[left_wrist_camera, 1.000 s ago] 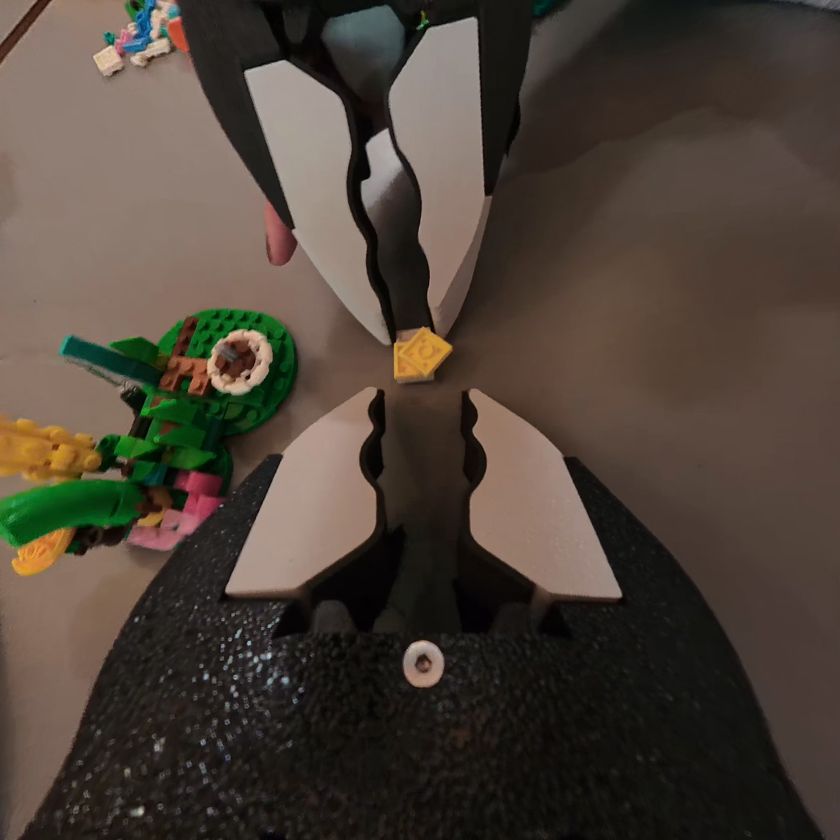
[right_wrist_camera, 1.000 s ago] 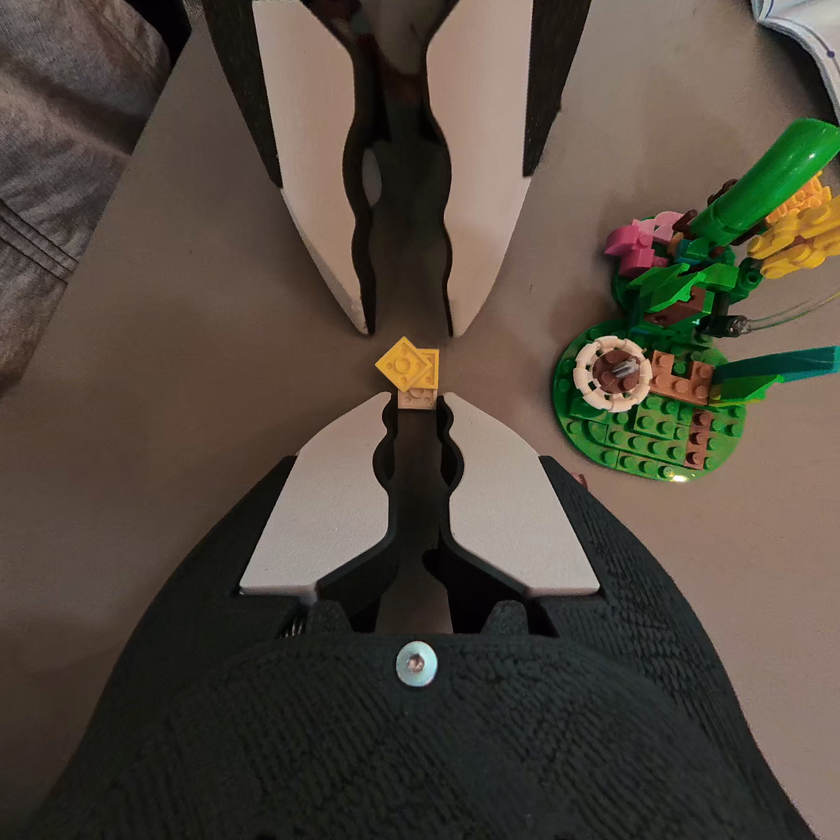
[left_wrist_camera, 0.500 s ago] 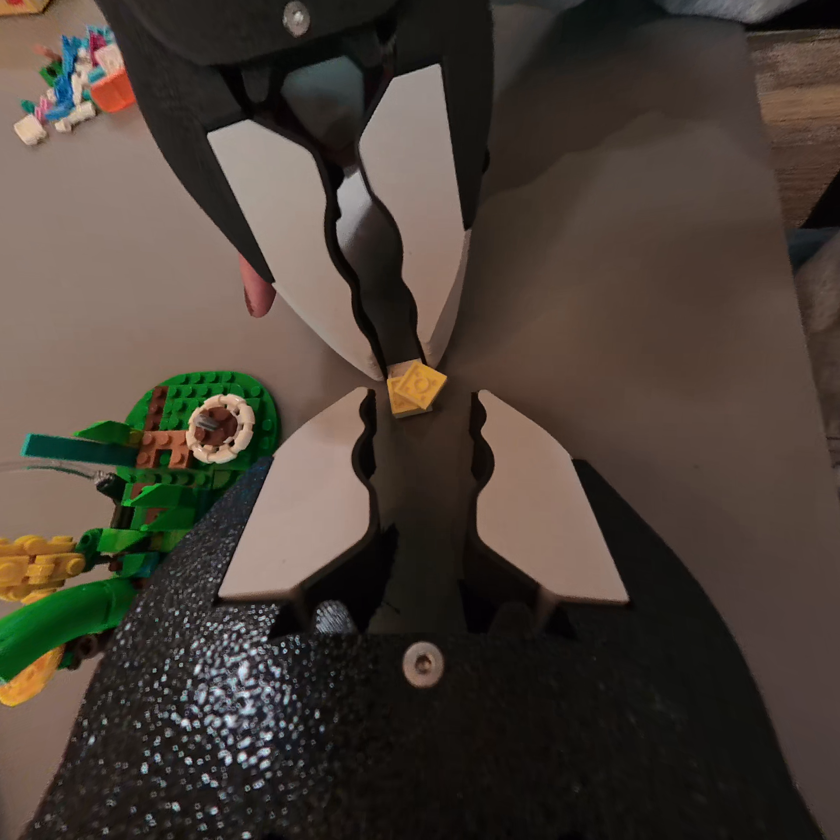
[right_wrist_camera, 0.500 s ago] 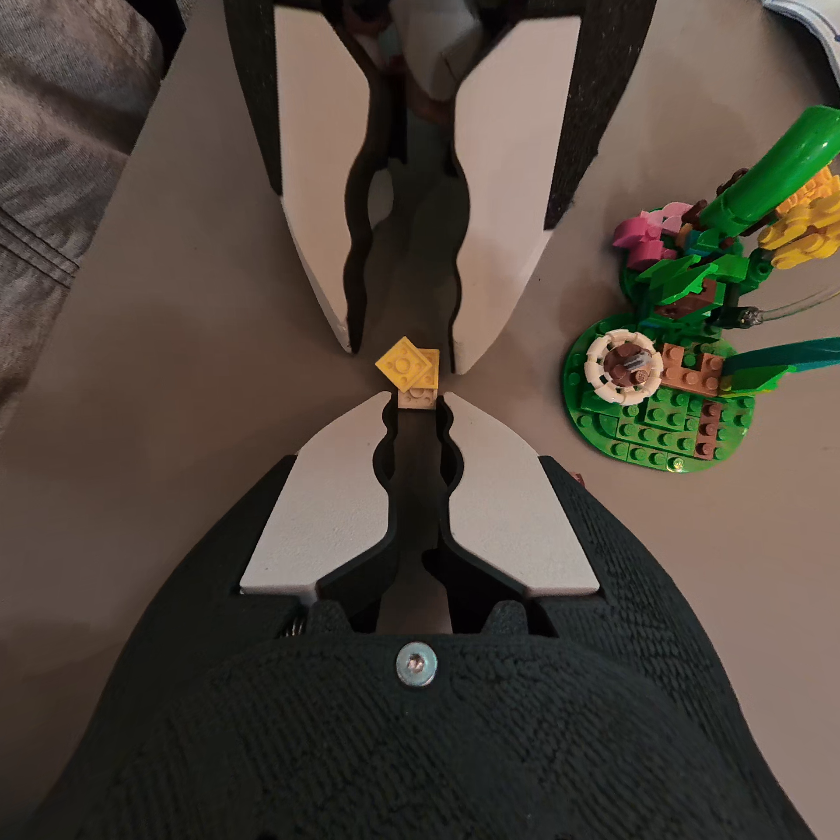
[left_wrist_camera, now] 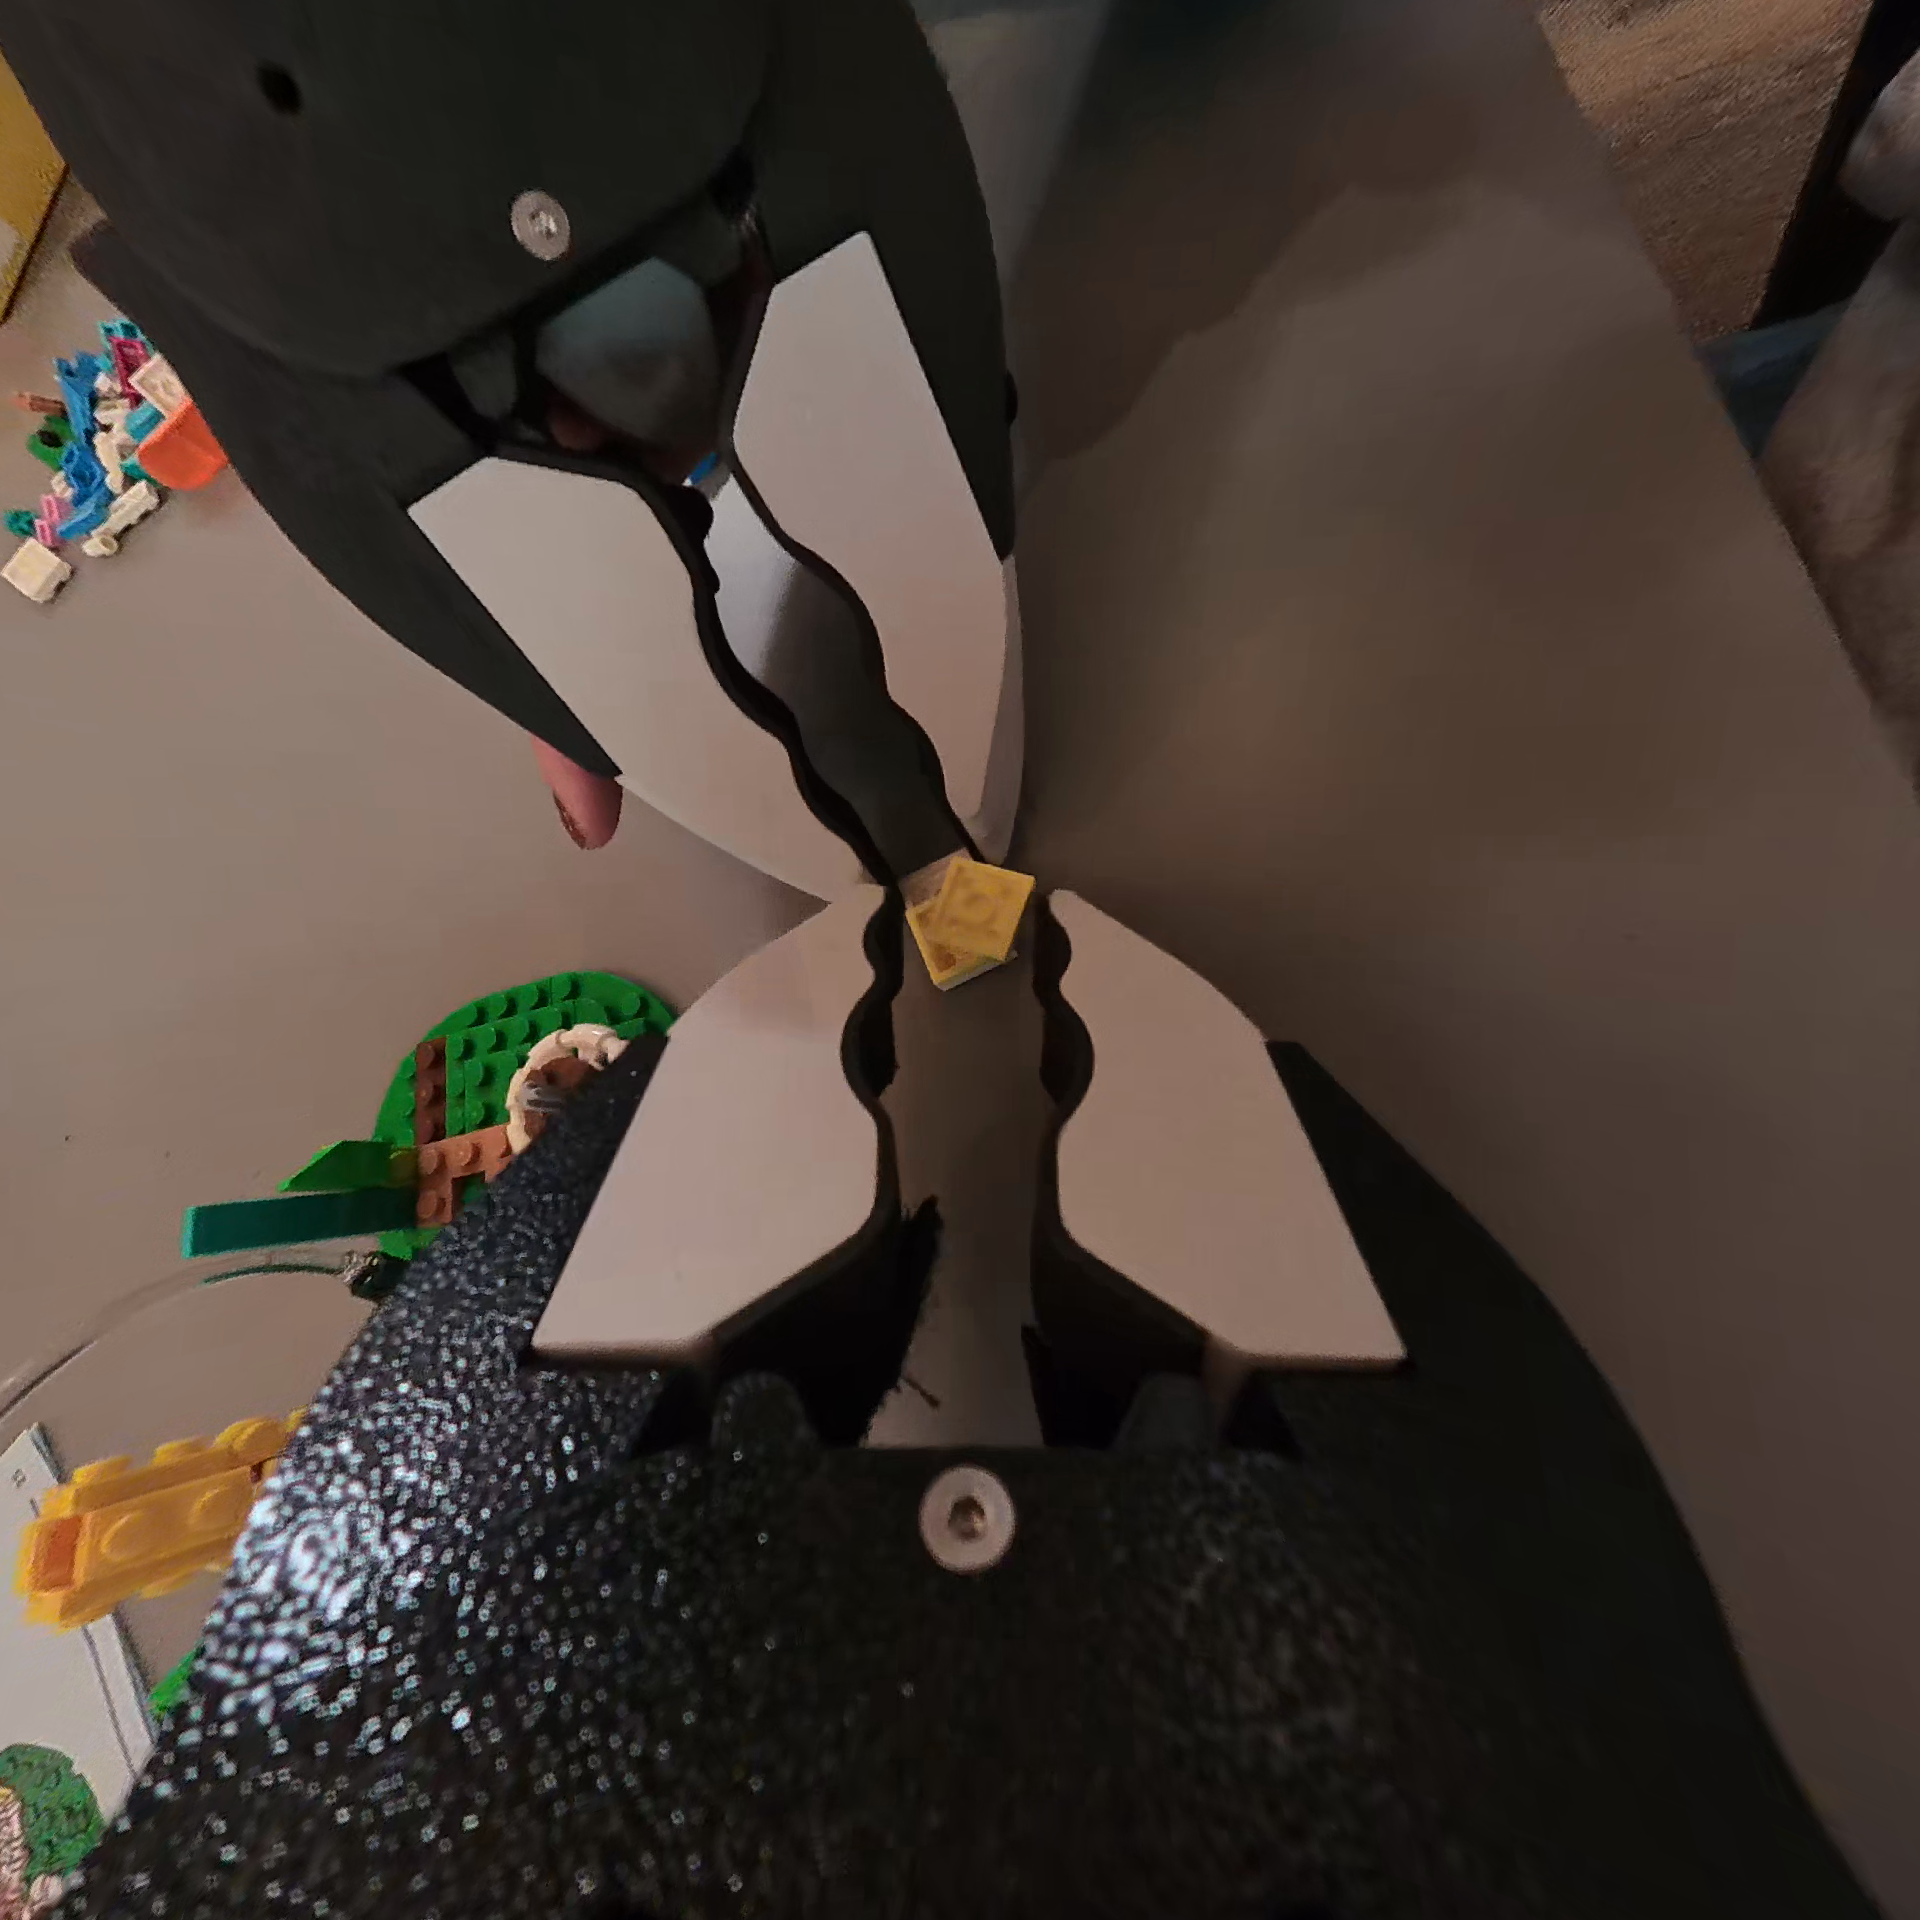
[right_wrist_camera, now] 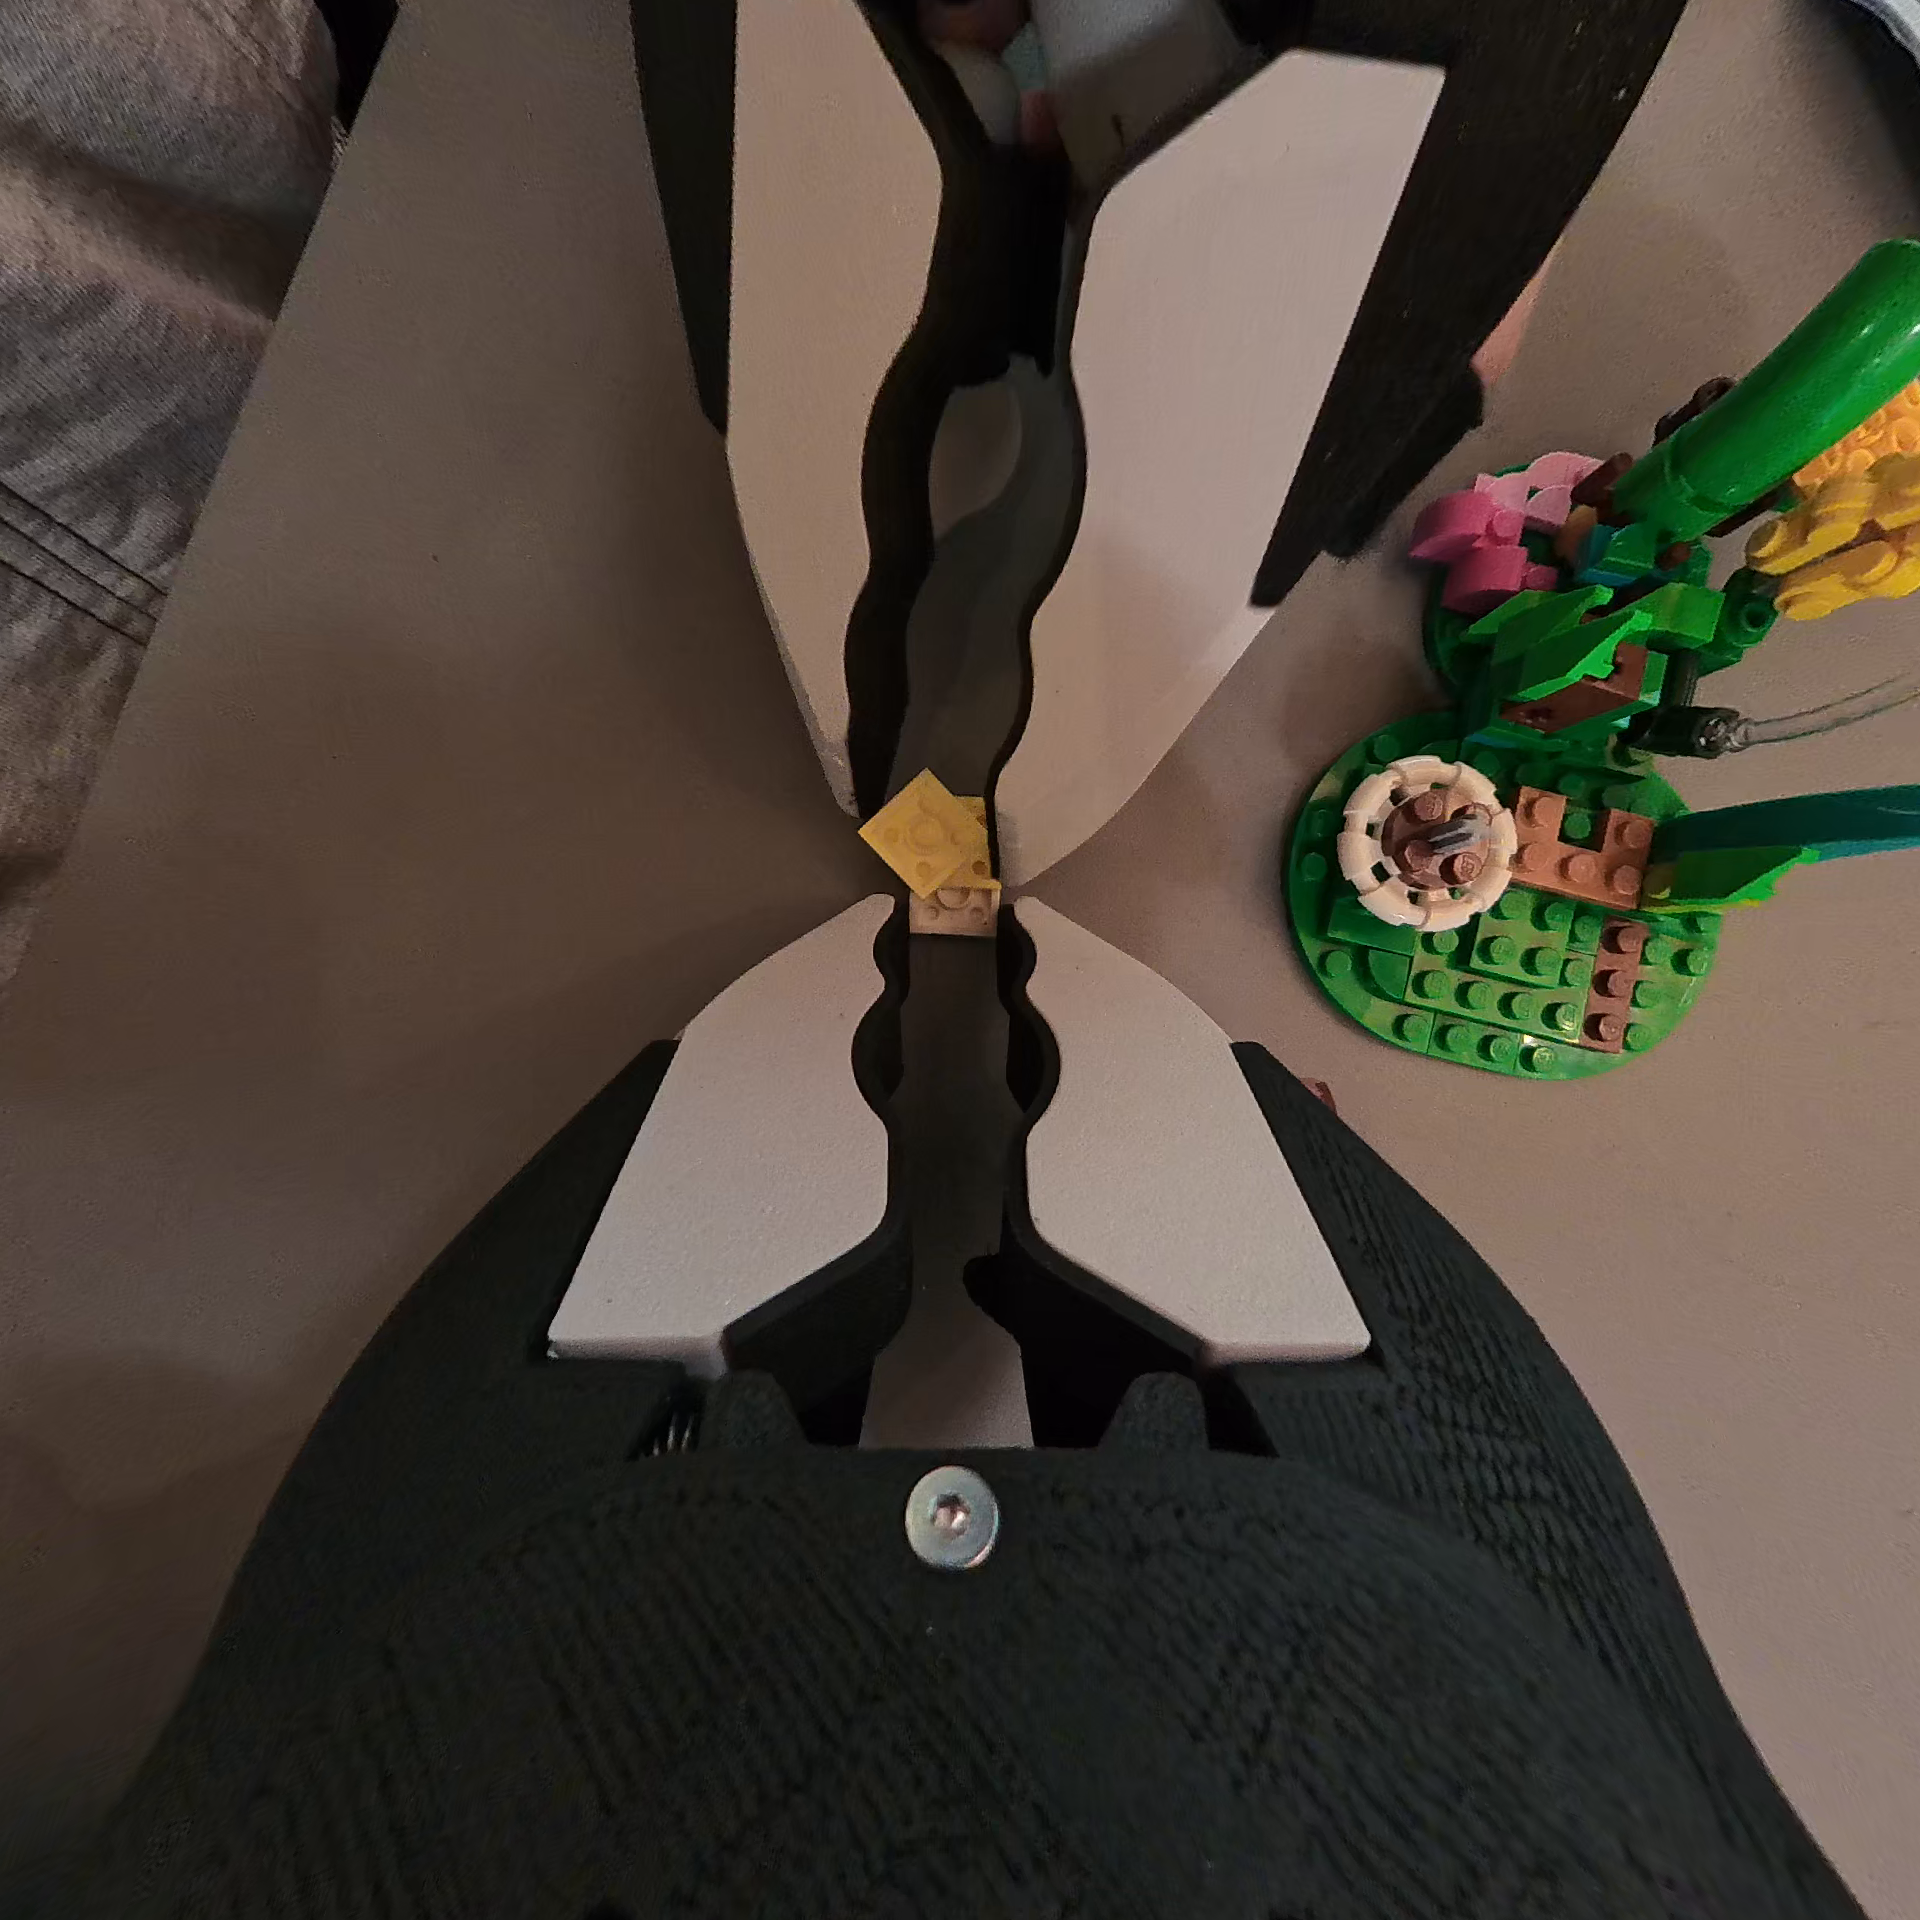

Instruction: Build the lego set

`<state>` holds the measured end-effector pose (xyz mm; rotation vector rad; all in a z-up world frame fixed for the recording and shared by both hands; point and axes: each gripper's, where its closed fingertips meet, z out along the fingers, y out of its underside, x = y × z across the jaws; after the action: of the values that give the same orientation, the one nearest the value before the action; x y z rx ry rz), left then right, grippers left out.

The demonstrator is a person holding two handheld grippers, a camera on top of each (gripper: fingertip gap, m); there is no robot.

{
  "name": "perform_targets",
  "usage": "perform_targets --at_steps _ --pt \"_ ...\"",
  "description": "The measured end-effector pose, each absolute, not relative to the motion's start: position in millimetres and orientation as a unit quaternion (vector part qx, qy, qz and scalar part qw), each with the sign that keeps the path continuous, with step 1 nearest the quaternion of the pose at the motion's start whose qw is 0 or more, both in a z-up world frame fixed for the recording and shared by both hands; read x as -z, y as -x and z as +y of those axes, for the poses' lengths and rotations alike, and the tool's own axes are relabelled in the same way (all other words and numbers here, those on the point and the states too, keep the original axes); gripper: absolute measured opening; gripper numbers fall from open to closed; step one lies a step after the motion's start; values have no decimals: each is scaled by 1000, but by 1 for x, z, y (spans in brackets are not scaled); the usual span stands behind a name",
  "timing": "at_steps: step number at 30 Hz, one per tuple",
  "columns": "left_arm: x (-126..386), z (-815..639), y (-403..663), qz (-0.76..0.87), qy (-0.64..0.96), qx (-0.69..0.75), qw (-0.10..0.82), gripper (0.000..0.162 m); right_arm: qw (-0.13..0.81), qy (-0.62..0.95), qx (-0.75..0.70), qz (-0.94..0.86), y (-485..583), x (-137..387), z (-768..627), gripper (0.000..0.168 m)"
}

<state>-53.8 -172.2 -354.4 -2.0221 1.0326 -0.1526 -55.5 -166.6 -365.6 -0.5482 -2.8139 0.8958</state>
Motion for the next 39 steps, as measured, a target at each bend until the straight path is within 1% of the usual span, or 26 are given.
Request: perform_targets --at_steps 10,14,23,25,29,32,35,37,39 --pt "361 -170 53 387 821 29 419 9 75 185 -290 -936 56 366 -168 15" --pt "356 -170 52 382 818 -12 430 5 80 192 -288 -935 57 365 -168 15" --pt "341 -169 63 338 805 -79 481 5 95 196 -283 -934 58 365 -168 15" --pt "334 -169 66 331 797 -93 496 5 113 198 -287 -931 61 360 -166 20" --pt "320 -170 73 339 766 -152 524 5 128 229 -374 -889 65 329 -172 21" --pt "315 -170 75 378 729 -230 523 5 114 280 -441 -845 67 310 -178 21" --pt "312 -168 74 407 697 -293 512 5 66 327 -488 -807 67 303 -184 24" --pt "314 -168 75 417 689 -317 501 5 59 354 -490 -794 70 305 -181 23" --pt "316 -167 77 419 689 -329 491 4 54 364 -487 -792 71 308 -180 16"
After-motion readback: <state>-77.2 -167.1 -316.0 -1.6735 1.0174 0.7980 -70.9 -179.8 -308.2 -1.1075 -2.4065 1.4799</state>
